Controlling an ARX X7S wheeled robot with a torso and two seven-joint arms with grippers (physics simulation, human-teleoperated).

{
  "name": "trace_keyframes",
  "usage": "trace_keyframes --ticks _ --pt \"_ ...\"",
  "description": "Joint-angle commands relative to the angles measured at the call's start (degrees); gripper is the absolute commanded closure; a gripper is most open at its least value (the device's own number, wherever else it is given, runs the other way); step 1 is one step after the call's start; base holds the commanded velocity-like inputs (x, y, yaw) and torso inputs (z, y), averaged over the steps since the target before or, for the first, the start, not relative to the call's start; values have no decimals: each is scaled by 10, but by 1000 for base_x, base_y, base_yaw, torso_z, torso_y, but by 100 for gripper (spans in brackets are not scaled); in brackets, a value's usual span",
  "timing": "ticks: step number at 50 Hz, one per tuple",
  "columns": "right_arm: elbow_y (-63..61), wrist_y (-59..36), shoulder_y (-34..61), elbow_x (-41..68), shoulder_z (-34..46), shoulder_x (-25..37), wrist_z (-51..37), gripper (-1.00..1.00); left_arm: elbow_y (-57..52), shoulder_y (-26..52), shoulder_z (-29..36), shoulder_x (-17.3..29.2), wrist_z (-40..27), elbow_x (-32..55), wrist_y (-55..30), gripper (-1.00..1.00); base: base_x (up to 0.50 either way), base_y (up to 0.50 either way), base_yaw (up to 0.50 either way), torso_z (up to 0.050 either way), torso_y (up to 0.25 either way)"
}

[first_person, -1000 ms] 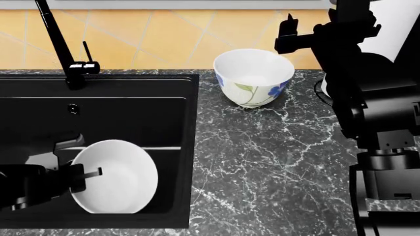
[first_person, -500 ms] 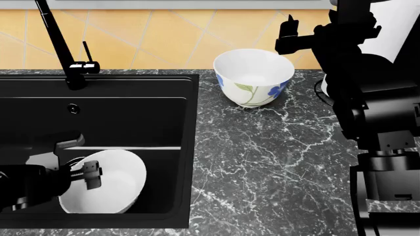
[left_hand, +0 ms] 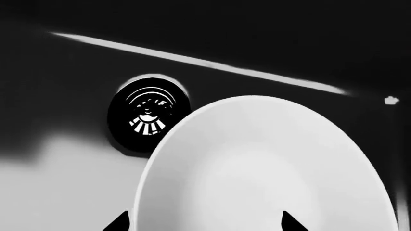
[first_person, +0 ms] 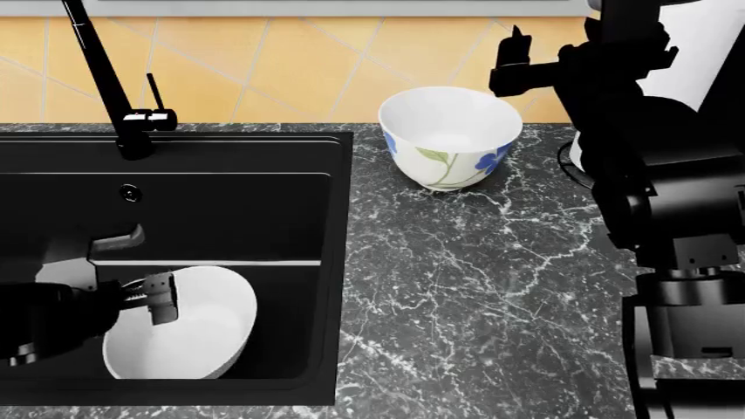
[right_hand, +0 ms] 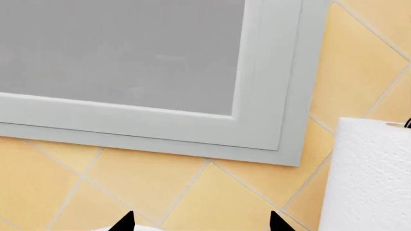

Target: Stack the bowls in the sink.

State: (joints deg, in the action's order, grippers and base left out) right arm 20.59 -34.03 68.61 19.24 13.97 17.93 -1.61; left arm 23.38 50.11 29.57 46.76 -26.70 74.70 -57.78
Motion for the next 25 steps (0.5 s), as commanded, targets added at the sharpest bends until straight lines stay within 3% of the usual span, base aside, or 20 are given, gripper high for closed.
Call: trace_keyframes --ticks 1,25 --pt "0 0 0 2 0 0 -1 -100 -23 12 -8 14 -13 8 -8 -100 0 0 0 0 0" --pt "-15 -7 0 10 -2 3 -5 -100 -144 54 -46 40 -40 68 -32 -100 0 0 0 0 0"
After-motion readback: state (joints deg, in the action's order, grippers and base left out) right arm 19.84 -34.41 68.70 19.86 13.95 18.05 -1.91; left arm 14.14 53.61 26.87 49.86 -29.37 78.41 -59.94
